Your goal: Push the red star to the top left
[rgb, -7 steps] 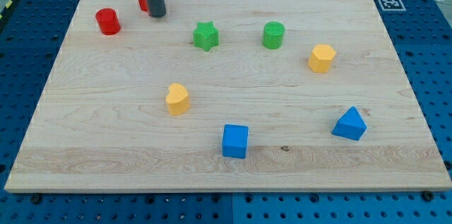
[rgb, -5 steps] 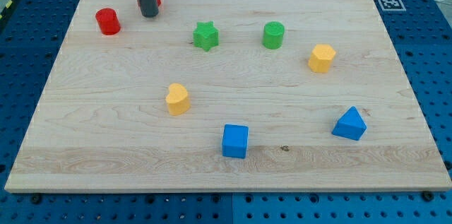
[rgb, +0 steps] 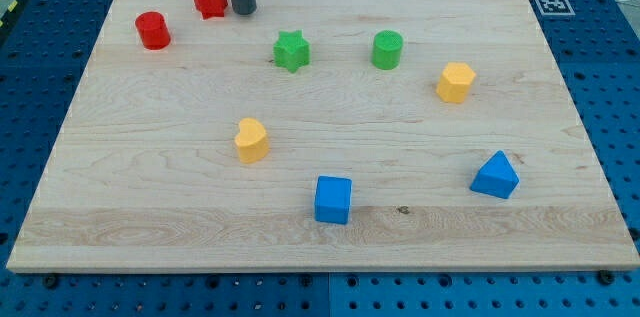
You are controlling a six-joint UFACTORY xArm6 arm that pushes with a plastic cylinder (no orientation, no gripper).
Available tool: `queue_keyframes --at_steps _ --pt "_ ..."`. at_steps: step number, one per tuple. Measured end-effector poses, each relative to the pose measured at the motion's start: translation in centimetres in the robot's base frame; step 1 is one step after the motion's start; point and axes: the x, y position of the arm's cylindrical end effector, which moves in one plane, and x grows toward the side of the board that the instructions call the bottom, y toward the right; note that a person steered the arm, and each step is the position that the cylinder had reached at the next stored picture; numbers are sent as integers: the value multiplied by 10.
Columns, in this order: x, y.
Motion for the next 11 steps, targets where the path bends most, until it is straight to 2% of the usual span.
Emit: queue_keyframes --at_steps 4,6,7,9,11 --pt "-4 -54" --pt "3 -57" --pt "21 -57" --pt "21 -86" --pt "20 -88"
